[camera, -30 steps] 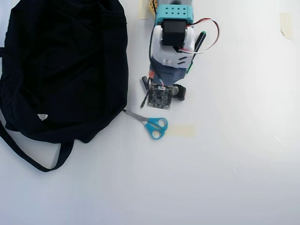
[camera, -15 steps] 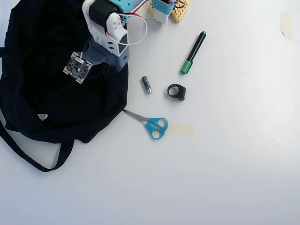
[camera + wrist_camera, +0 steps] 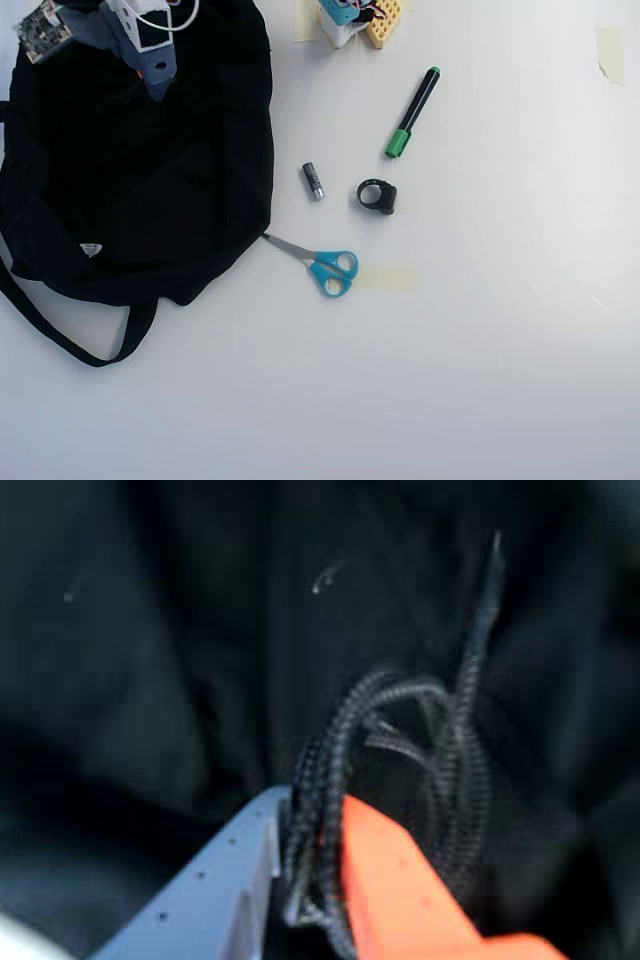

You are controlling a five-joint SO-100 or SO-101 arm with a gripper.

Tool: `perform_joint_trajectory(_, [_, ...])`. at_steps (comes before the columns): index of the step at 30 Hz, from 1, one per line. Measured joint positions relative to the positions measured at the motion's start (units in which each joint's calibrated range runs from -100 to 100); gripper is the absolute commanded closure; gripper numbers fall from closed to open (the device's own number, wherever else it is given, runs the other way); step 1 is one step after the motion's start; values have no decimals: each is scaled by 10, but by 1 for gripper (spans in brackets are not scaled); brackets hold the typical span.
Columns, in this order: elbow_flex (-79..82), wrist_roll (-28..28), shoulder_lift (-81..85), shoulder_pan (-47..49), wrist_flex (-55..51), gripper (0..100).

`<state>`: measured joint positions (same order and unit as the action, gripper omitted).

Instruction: Put the cable into the black bag

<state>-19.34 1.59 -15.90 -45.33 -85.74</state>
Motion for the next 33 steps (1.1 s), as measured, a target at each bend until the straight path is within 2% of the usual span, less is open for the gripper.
perform_joint_trajectory(3, [2, 1, -90, -7, 47, 96])
perform_joint_trajectory(7, [2, 1, -99, -7, 32, 72])
perform_joint_trajectory(9, [-5, 8, -94, -6, -27, 68])
perform_joint_trajectory(11, [-48, 20, -22, 7, -71, 68])
perform_joint_trajectory(14, [-50, 50, 135, 121, -127, 69])
perform_joint_trajectory(15, [-37, 57, 136, 160, -127, 75])
perform_joint_trajectory(17, [34, 63, 143, 287, -110, 94])
perform_joint_trajectory(18, [52, 63, 144, 322, -105, 97])
perform_joint_trajectory(26, [69, 74, 144, 486, -76, 98])
perform_joint_trajectory(33, [128, 63, 245, 507, -74, 98])
